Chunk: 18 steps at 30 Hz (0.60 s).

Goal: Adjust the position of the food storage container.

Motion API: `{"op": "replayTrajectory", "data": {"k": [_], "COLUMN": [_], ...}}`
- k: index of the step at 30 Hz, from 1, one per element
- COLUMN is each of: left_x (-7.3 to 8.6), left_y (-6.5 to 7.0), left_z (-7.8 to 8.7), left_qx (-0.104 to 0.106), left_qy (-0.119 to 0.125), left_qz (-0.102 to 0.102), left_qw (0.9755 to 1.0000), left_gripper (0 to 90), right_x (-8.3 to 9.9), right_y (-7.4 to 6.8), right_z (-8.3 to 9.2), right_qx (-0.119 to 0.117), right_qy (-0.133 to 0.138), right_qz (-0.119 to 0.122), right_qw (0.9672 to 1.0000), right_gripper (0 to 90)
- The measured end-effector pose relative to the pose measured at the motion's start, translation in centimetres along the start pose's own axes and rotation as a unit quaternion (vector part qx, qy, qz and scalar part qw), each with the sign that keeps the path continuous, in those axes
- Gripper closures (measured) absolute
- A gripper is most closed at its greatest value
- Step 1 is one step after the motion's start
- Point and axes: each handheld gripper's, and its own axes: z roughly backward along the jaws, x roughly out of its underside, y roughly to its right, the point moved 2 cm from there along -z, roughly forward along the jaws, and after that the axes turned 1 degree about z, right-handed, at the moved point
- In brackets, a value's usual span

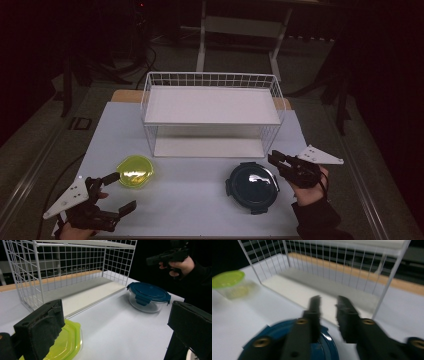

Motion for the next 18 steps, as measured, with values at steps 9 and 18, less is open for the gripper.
{"op": "replayTrajectory", "data": {"k": [9,18], "left_x": [0.1,0.2], "left_y": [-0.1,0.0], "left_z": [-0.1,-0.2], "left_qx": [-0.002,-0.001], "left_qy": [-0.004,-0.009], "left_qz": [0.0,-0.002], "left_qw": [1.0,1.0], "left_gripper": [0.0,0.0], "right_x": [2.6,4.7], "right_y": [1.8,2.3], "right_z": [-2.0,-2.6], "right_qx": [-0.006,0.009], "right_qy": [-0.058,-0.093], "right_qz": [-0.036,-0.056], "right_qw": [0.9977,0.9941], "right_gripper": [89.9,90.0]}}
